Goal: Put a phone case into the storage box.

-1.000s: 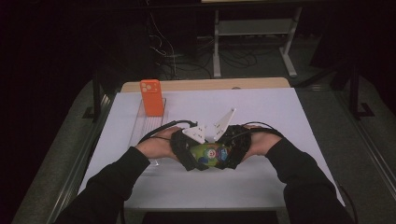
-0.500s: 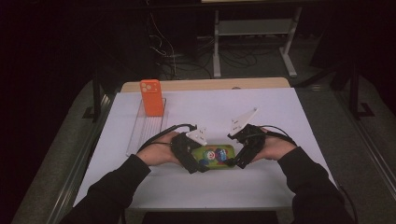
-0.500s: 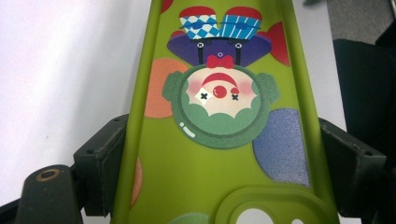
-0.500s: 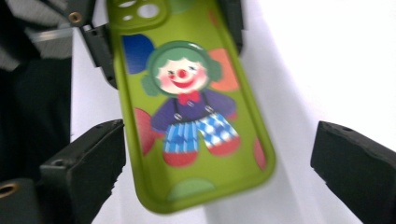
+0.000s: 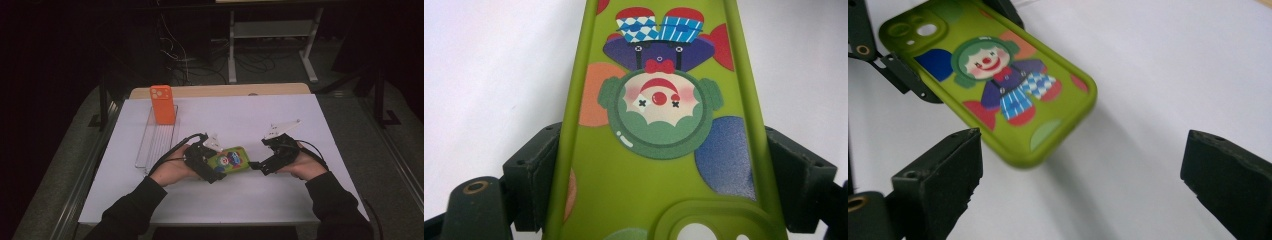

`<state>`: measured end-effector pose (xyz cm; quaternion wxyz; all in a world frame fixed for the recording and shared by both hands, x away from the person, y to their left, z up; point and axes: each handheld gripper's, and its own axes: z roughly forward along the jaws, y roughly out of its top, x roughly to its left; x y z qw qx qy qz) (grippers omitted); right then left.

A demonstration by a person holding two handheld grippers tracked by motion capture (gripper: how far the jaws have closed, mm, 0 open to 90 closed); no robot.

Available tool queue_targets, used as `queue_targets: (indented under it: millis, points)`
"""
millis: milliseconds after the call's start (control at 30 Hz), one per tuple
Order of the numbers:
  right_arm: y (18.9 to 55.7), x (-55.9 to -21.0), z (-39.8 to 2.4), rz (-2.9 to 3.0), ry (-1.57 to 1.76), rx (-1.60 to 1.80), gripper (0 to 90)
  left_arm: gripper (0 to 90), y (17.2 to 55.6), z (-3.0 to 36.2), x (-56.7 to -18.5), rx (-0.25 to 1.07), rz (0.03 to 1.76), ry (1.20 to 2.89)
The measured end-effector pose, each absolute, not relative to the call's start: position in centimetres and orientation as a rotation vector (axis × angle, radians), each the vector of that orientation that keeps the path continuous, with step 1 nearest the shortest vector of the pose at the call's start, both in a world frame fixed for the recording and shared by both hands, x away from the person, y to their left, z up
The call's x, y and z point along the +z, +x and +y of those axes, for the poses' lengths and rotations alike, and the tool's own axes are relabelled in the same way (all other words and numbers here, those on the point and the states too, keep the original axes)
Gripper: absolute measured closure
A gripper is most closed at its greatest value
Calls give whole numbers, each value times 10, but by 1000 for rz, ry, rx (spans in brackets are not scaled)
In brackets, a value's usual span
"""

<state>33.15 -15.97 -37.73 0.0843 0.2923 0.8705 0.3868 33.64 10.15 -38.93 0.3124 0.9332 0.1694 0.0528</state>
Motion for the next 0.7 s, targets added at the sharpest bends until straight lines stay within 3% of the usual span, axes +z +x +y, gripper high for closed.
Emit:
queue_targets:
  millis: [367, 700]
  points:
    - [322, -396, -168, 2453, 1135, 1181, 19, 152, 335, 101, -396, 201, 577, 2437]
    - [311, -414, -166, 2350, 1260, 1233, 16, 152, 336, 106, -398, 159, 600, 2425]
